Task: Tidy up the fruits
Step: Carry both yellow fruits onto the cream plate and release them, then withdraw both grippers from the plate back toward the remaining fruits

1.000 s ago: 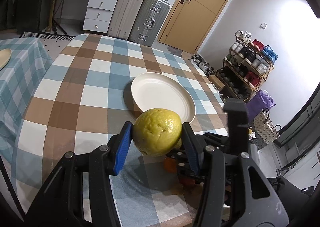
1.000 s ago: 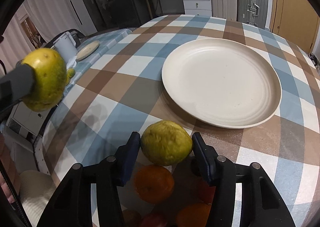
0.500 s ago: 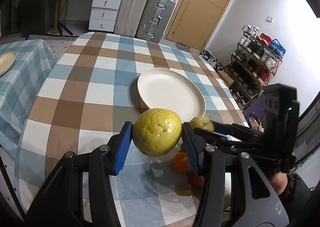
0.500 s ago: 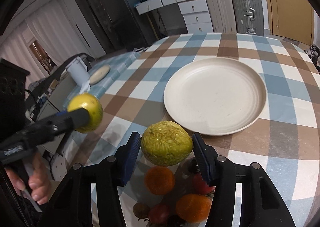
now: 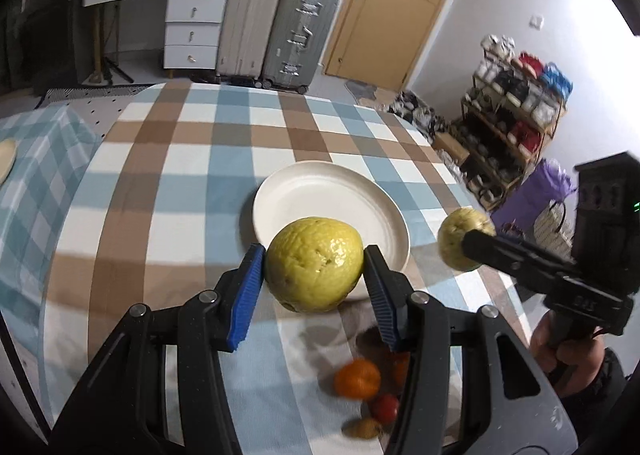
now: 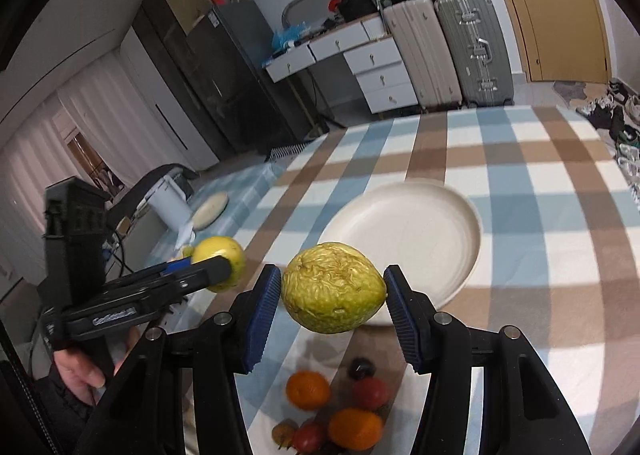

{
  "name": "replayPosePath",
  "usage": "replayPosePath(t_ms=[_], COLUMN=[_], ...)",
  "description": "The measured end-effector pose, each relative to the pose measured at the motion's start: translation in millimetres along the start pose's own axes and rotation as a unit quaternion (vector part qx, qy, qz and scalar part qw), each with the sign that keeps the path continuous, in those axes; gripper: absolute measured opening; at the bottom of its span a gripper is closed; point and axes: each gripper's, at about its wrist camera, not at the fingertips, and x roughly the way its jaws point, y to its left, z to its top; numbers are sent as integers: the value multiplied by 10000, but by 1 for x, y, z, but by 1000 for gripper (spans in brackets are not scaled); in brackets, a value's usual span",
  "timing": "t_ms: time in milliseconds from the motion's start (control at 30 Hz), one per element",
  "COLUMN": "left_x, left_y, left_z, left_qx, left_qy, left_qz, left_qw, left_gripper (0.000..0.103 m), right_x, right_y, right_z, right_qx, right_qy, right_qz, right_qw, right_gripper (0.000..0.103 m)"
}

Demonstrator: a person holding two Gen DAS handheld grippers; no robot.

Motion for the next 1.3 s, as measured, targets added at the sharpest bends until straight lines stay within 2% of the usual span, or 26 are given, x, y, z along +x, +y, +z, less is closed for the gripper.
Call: replayPosePath(t_ms=[200, 433, 533, 667, 767, 833, 900, 1000, 1067, 1133, 1167, 1200, 1233, 1267, 1300], left_x=[56, 129, 157, 180, 191, 195, 199, 204, 207, 205, 200, 193, 187, 179, 173], left_y=[-15, -7, -2, 5, 8, 9, 8, 8, 6, 4, 3, 1, -1, -3, -5], left_z=[37, 62, 67, 68, 68, 69, 71, 70, 69, 72, 74, 75, 76, 76, 77], left_qx=[313, 189, 355, 355, 355, 342, 385, 371, 393, 439, 440, 457, 488, 528, 544], left_qy=[271, 518, 599, 654, 694, 693, 681, 706, 736, 730, 666, 586, 505, 425, 385], left_qz=[-13, -161, -124, -149, -100, -92, -82, -85, -108, -135, -238, -264, -227, -139, -126], left_qw=[9991, 9983, 9975, 9971, 9969, 9970, 9969, 9968, 9965, 9963, 9965, 9969, 9973, 9976, 9977], left_gripper=[47, 47, 47, 47, 47, 47, 47, 48, 48, 50, 55, 65, 70, 80, 81], right_x=[16, 77, 101, 125, 138, 145, 148, 148, 147, 145, 144, 140, 136, 129, 123], right_y=[-26, -73, -88, -107, -112, -116, -115, -112, -113, -115, -116, -117, -118, -120, -120], right_z=[37, 63, 67, 69, 69, 69, 68, 70, 70, 70, 70, 71, 70, 70, 69], right_qx=[-29, 286, 452, 842, 867, 926, 936, 831, 860, 899, 911, 943, 987, 1052, 1091], right_qy=[-53, 290, 419, 531, 607, 679, 711, 650, 642, 627, 630, 616, 577, 504, 457], right_qz=[-27, -2, 50, 231, 171, 163, 213, 12, 115, -15, -19, -12, -18, 22, 61], right_qw=[10000, 9992, 9981, 9948, 9942, 9932, 9928, 9944, 9942, 9940, 9938, 9936, 9934, 9932, 9930], right_gripper=[55, 55, 55, 55, 55, 46, 46, 46, 46, 46, 47, 51, 52, 53, 53])
